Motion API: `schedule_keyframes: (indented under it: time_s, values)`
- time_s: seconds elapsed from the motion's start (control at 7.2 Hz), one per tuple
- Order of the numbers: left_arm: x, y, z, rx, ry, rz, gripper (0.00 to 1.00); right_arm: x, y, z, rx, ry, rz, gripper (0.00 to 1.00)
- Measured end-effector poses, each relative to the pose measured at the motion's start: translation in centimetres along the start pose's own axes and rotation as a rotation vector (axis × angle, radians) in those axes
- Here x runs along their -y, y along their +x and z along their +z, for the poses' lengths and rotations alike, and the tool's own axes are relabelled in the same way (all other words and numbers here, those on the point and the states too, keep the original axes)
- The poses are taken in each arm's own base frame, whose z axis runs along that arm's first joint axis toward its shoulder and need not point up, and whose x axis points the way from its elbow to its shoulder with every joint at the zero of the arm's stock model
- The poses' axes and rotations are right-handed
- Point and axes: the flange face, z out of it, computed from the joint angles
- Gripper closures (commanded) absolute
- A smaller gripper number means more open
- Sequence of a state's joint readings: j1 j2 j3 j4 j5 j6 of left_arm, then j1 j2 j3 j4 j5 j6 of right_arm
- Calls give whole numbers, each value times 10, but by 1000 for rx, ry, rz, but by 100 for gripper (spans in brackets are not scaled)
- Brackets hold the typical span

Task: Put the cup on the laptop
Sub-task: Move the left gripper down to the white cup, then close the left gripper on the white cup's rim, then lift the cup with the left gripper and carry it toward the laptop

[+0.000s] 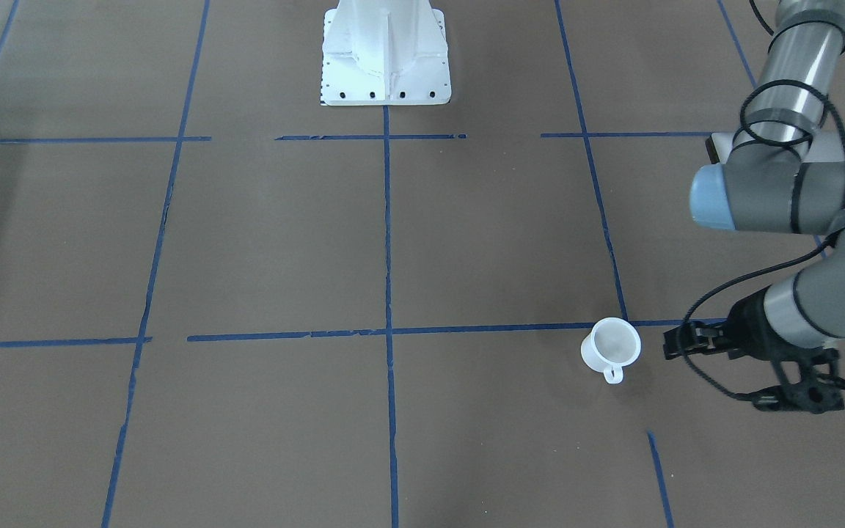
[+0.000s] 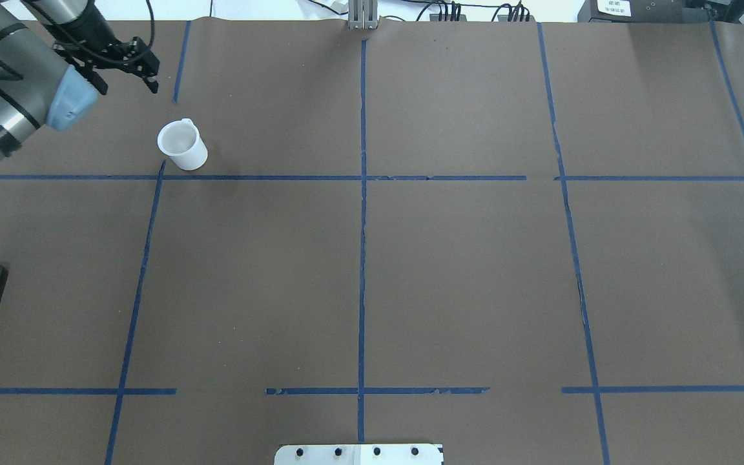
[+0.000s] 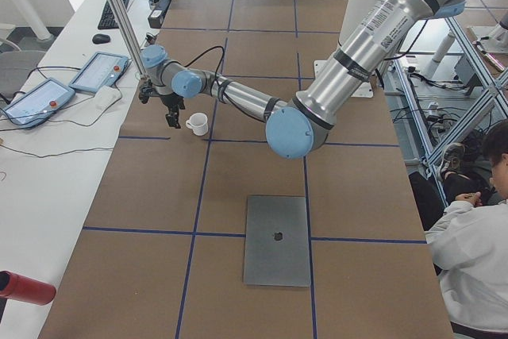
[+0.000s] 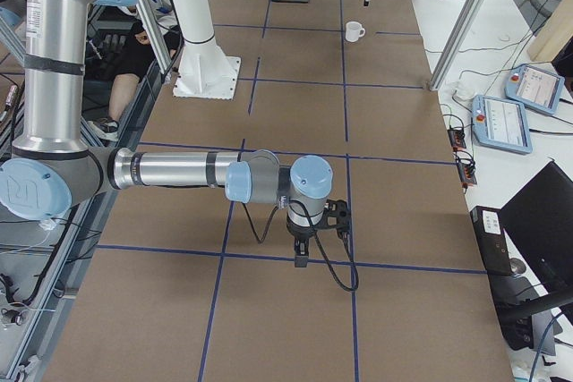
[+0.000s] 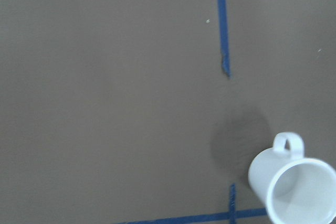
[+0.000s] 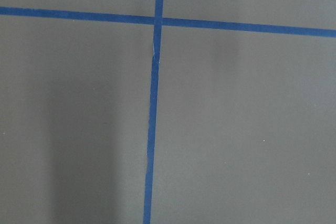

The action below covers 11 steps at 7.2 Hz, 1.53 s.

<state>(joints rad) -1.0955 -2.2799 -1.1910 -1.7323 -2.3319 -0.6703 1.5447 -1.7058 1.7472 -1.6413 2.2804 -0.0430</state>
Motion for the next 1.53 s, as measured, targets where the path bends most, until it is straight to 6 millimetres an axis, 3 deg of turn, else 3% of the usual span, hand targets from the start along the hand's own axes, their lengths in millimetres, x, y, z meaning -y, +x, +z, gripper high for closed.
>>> schedule_keyframes:
  time_s: [0.14, 0.28, 0.42, 0.56, 0.69, 0.83, 0.97, 1.25, 1.53]
  values:
    - [5, 30, 18, -13, 5, -34, 2, 0, 0, 0, 0, 0, 0, 0]
    - [4, 46, 41, -3, 5, -55, 3, 0, 0, 0, 0, 0, -1, 0]
    - [3, 51, 59, 17, 3, -64, 4, 0, 0, 0, 1, 0, 0, 0]
    - [2, 49, 73, 31, -3, -69, 11, 0, 0, 0, 1, 0, 0, 0]
    - [1, 44, 88, 43, -14, -71, 28, 0, 0, 0, 1, 0, 0, 0]
    - [-1, 40, 102, 52, -28, -73, 69, 0, 0, 0, 1, 0, -1, 0]
    - [-2, 38, 109, 56, -38, -75, 100, 0, 0, 0, 1, 0, -1, 0]
    - [-5, 45, 110, 26, -82, -82, 100, 0, 0, 0, 1, 0, -1, 0]
    - [0, 44, 97, -4, -95, -94, 100, 0, 0, 0, 1, 0, 0, 0]
